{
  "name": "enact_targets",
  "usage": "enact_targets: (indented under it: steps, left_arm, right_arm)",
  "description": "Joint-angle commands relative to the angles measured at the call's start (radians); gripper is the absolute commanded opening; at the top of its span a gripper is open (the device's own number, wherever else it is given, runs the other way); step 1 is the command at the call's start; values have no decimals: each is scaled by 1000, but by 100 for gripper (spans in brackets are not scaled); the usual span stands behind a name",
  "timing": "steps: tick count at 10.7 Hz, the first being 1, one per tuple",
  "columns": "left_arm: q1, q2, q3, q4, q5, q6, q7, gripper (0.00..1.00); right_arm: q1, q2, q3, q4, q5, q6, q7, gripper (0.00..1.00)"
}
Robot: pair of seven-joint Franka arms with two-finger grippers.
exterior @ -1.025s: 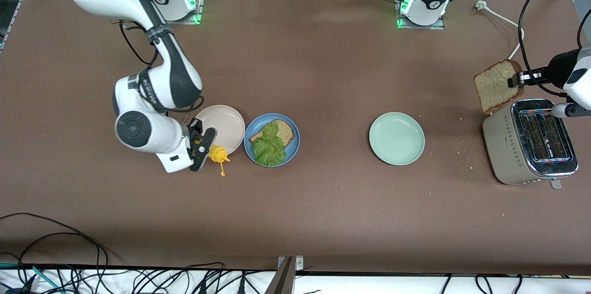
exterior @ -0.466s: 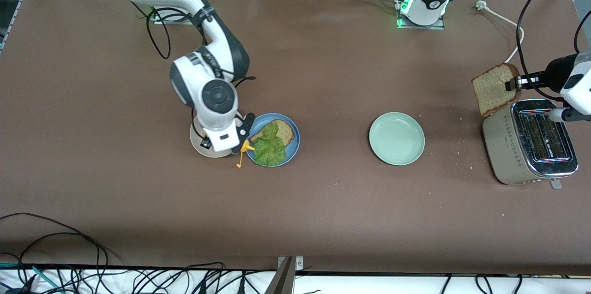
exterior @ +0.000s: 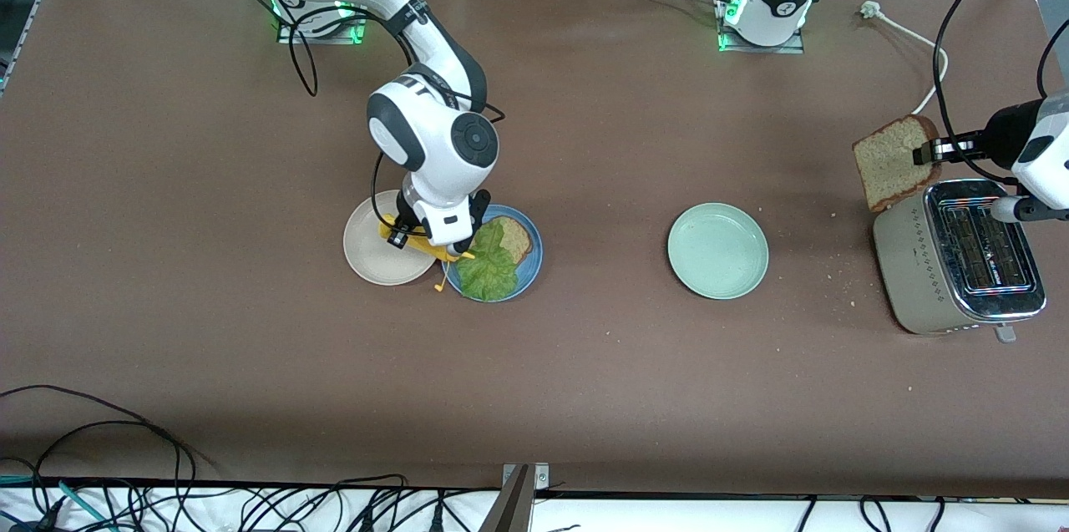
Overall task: Make sandwich in blue plate with both arms
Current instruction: 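Tilt the yellow mustard bottle over the bread on the blue plate with the right gripper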
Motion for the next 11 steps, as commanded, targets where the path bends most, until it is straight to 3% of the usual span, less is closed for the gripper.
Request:
enact_targets:
  steps: [1,6,11]
  left_arm:
    - [3,-7,0,-7,-25,10,-9,0]
    - [3,-7,0,-8,-25,10,-9,0]
    - [3,-7,0,-10,-25,10,-11,0]
  right_arm:
    - [18,-20,-11,-55,-65,5,52,0]
    - [18,-20,2,-167,-205,86,180,0]
    - [18,-21,15,-190,-255,100,197,0]
